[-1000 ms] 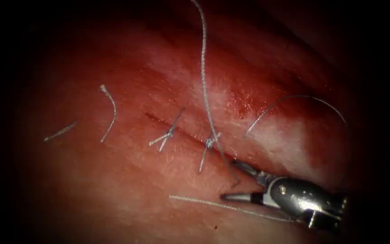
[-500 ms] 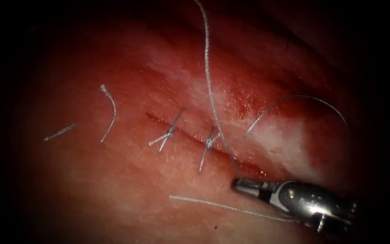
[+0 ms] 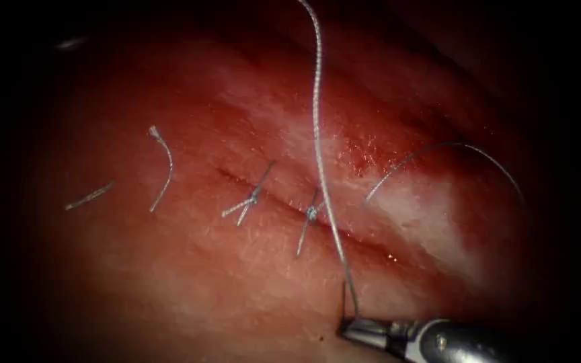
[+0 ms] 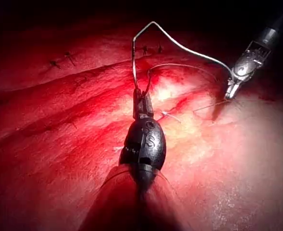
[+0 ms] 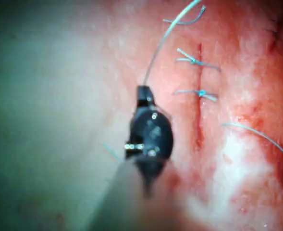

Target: Wound Closure

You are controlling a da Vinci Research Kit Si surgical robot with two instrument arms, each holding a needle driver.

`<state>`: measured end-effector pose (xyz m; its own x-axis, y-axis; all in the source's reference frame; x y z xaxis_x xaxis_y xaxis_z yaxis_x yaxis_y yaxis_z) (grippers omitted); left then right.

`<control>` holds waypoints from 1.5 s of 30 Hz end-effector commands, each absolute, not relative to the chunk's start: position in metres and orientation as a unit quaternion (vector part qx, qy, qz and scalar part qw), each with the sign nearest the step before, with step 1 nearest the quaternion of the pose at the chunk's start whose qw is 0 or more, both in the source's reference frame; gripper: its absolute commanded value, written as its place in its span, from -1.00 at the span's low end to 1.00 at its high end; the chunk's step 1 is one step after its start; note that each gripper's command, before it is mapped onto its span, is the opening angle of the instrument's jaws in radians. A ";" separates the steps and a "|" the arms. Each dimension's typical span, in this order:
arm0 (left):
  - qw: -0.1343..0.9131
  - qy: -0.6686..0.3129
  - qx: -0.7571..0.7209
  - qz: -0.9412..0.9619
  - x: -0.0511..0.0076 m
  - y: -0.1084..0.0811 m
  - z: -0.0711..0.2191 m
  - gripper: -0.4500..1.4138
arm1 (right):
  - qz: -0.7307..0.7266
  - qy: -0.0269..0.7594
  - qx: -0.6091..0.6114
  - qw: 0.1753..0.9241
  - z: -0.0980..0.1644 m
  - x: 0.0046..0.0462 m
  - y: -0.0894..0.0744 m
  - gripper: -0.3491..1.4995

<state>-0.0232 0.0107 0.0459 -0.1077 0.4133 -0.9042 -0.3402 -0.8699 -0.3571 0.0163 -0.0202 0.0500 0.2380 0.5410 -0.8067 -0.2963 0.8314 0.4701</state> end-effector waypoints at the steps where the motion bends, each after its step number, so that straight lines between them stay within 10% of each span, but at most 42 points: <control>1: 0.253 -0.030 -0.619 0.743 -0.0237 0.010 0.047 -1.00 | 0.262 0.559 0.113 0.778 0.049 0.0179 -0.022 -1.00; 28: 0.250 -0.029 -0.617 0.746 -0.0239 0.010 0.047 -1.00 | 0.221 0.594 0.159 0.757 0.037 0.0240 -0.027 -0.96; 30: 0.250 -0.028 -0.617 0.746 -0.0239 0.010 0.048 -1.00 | 0.235 0.586 0.144 0.762 0.038 0.0238 -0.026 0.33; 32: 0.250 -0.028 -0.617 0.746 -0.0238 0.010 0.048 -1.00 | 0.246 0.577 0.123 0.769 0.038 0.0229 -0.025 0.83; 45: 0.248 -0.025 -0.617 0.747 -0.0238 0.011 0.049 -1.00 | 0.245 0.556 0.056 0.792 0.049 0.0157 -0.019 0.74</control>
<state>-0.0233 0.0111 0.0484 -0.1172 0.4007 -0.9087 -0.3407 -0.8757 -0.3422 0.0154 -0.0186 0.0476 0.2639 0.4440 -0.8563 -0.3232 0.8771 0.3552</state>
